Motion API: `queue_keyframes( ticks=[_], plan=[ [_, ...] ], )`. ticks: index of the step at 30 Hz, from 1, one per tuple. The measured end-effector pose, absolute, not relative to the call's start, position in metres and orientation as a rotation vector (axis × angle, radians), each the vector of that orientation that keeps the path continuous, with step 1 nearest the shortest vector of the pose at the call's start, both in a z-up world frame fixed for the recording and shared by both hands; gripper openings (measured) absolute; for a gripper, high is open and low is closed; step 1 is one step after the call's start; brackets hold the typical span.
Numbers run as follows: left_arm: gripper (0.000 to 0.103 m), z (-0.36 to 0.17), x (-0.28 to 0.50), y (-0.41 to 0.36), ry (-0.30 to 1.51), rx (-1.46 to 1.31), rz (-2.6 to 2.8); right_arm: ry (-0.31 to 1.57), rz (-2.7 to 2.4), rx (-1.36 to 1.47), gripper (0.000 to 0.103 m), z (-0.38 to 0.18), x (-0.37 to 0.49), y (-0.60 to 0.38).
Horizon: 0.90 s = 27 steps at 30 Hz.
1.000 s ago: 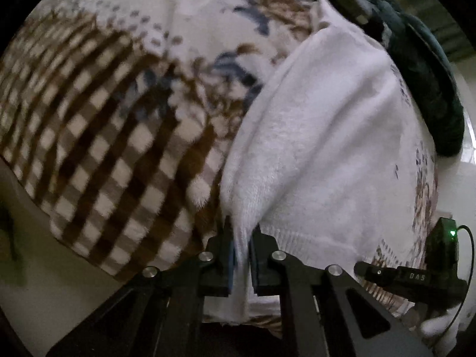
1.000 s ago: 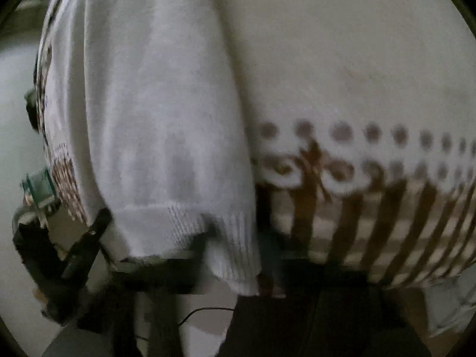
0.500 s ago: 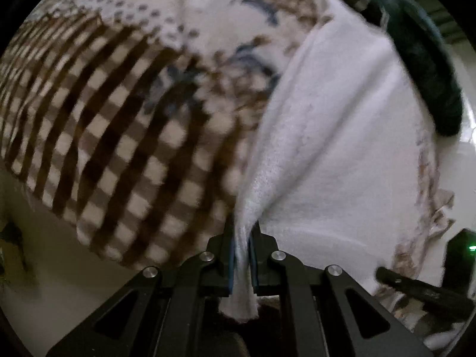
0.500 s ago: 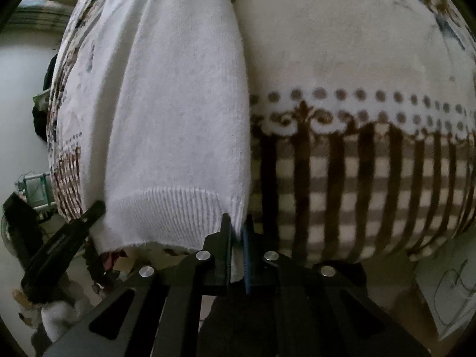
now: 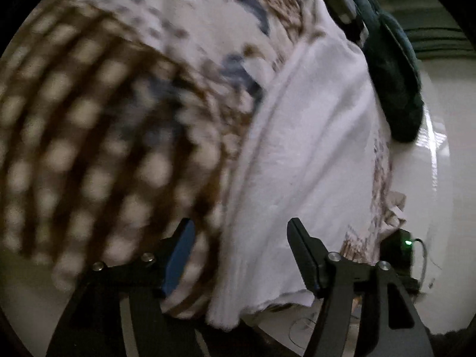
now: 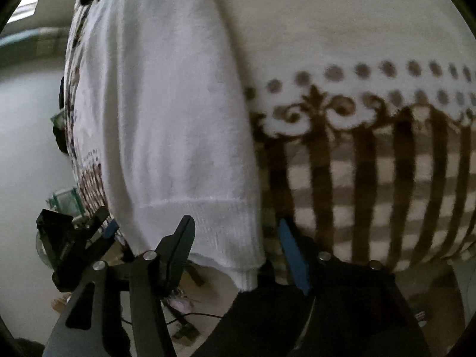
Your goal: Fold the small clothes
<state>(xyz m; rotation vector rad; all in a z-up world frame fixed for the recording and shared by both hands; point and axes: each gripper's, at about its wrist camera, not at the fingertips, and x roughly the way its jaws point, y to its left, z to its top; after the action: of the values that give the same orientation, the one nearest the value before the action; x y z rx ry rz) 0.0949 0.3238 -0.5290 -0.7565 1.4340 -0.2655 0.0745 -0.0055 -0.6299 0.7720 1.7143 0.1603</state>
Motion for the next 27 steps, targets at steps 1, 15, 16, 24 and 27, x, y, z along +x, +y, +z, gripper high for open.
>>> queue_keyframes(
  ticks=[1, 15, 16, 24, 27],
  plan=[
    [0.063, -0.537, 0.099, 0.315, 1.455, -0.750, -0.292, 1.722, 0.161, 0.785, 0.062, -0.639, 0.073, -0.003],
    [0.010, -0.519, 0.086, 0.279, 1.466, -0.582, -0.413, 1.666, 0.290, 0.998, 0.023, -0.660, 0.048, -0.011],
    [0.010, -0.513, 0.087, 0.279, 1.455, -0.594, -0.419, 1.659, 0.288, 1.012, 0.019, -0.657, 0.048, -0.010],
    [0.009, -0.450, 0.112, 0.292, 1.332, -0.846, -0.452, 1.533, 0.341, 0.979, 0.016, -0.567, 0.061, -0.005],
    [0.008, -0.426, 0.137, 0.298, 1.254, -0.921, -0.453, 1.457, 0.357, 0.955, 0.015, -0.523, 0.084, -0.006]
  ],
)
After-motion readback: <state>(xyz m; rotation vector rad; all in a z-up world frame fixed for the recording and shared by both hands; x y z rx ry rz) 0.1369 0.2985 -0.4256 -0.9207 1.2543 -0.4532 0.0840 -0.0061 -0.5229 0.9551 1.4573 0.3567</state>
